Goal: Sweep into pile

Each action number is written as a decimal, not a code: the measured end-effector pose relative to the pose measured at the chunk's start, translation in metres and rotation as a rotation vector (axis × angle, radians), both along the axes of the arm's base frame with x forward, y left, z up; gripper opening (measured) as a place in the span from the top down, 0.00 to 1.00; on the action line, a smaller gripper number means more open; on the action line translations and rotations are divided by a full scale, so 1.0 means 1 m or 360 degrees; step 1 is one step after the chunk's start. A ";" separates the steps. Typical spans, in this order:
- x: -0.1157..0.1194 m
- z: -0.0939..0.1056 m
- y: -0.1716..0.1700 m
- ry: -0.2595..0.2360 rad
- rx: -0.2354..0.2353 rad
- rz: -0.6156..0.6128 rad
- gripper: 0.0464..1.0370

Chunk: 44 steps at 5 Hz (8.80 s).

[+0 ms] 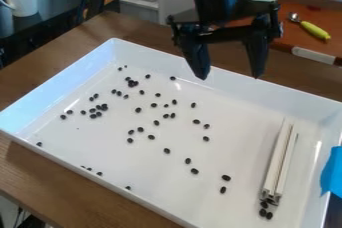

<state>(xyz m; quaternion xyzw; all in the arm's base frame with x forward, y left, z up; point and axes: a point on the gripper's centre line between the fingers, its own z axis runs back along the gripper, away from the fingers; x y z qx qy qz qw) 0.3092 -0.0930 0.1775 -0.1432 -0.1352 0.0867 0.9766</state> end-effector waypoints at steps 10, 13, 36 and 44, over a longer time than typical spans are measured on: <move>0.023 -0.122 -0.066 0.0139 0.0392 0.0109 0.56; 0.037 -0.125 -0.026 0.0183 0.0402 0.0087 0.66; -0.030 -0.107 -0.098 0.0102 0.0526 -0.0009 0.66; -0.018 -0.127 0.044 -0.0028 0.0678 -0.0092 0.66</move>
